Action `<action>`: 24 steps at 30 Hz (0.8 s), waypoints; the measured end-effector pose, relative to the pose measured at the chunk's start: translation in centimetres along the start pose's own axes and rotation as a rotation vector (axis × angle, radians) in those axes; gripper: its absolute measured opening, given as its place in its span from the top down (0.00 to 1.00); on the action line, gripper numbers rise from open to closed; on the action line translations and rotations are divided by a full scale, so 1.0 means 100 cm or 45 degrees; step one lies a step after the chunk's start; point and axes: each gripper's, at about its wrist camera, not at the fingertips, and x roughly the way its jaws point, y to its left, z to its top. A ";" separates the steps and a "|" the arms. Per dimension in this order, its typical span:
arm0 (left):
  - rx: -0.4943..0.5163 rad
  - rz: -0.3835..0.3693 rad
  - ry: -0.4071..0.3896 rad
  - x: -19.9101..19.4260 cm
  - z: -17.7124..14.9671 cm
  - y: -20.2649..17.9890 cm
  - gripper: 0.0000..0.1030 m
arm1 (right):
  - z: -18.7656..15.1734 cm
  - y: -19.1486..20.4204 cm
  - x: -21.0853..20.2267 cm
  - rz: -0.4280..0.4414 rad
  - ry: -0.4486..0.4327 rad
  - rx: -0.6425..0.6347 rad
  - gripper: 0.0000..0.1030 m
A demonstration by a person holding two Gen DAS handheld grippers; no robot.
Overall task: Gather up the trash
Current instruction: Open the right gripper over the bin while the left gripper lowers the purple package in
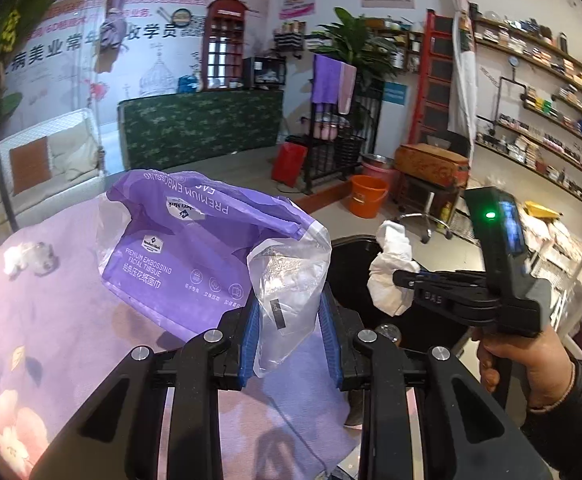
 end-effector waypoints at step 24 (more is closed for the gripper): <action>0.176 -0.188 0.102 0.031 -0.010 -0.053 0.73 | -0.030 -0.053 0.055 -0.149 0.172 0.178 0.36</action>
